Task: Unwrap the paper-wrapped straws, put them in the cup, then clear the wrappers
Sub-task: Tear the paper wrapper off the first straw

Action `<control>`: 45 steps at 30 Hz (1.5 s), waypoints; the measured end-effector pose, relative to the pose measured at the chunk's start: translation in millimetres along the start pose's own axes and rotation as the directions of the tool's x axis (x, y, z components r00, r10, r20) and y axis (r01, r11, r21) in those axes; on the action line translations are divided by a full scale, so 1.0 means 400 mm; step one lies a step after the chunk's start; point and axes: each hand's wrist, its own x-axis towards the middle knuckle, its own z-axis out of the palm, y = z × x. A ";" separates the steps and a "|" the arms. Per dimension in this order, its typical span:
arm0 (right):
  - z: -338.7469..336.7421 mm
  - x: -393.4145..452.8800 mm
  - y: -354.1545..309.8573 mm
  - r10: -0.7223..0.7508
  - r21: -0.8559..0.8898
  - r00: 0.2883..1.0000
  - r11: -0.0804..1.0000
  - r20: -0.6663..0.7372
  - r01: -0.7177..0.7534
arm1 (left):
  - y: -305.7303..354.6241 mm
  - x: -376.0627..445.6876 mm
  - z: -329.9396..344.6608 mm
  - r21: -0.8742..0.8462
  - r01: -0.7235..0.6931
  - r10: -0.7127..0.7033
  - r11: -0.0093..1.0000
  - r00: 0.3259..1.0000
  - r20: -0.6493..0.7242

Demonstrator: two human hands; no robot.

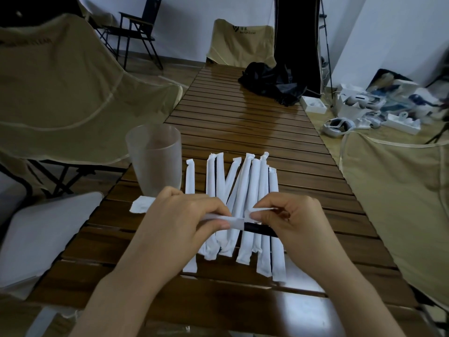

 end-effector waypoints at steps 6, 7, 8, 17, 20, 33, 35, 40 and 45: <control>-0.002 -0.001 -0.001 0.055 0.038 0.998 0.998 -0.032 -0.054 | 0.008 -0.001 -0.003 0.034 -0.011 0.014 0.999 0.996 -0.086; -0.001 -0.001 -0.001 0.066 0.050 0.997 0.997 -0.034 -0.064 | 0.007 -0.002 -0.003 0.031 -0.008 0.010 0.999 0.996 -0.091; 0.001 -0.001 -0.002 0.074 0.055 0.997 0.996 -0.036 -0.072 | 0.008 -0.002 -0.002 0.032 -0.005 0.008 0.999 0.995 -0.097; -0.018 -0.001 0.027 0.185 0.026 0.962 0.983 -0.202 -0.183 | -0.005 -0.001 -0.010 -0.005 0.021 -0.021 1.000 0.994 -0.104; -0.029 -0.003 0.047 0.180 -0.108 0.963 0.973 -0.200 -0.205 | -0.009 -0.005 -0.013 0.032 0.045 -0.042 0.998 0.996 -0.082; -0.021 -0.004 0.122 0.418 -0.271 0.880 0.840 -0.228 -0.469 | -0.008 -0.008 -0.005 0.030 0.212 -0.213 0.977 0.975 0.069; -0.024 -0.005 0.118 0.376 -0.279 0.894 0.855 -0.245 -0.437 | -0.009 -0.009 -0.002 0.027 0.218 -0.219 0.976 0.971 0.091; -0.030 -0.003 0.017 0.034 -0.205 0.999 0.978 -0.032 -0.040 | -0.005 -0.008 0.002 0.001 0.239 -0.238 0.971 0.967 0.094; 0.033 -0.002 -0.033 -0.129 -0.229 0.972 0.958 0.194 0.172 | 0.003 0.000 0.008 -0.036 0.216 -0.210 0.976 0.968 0.137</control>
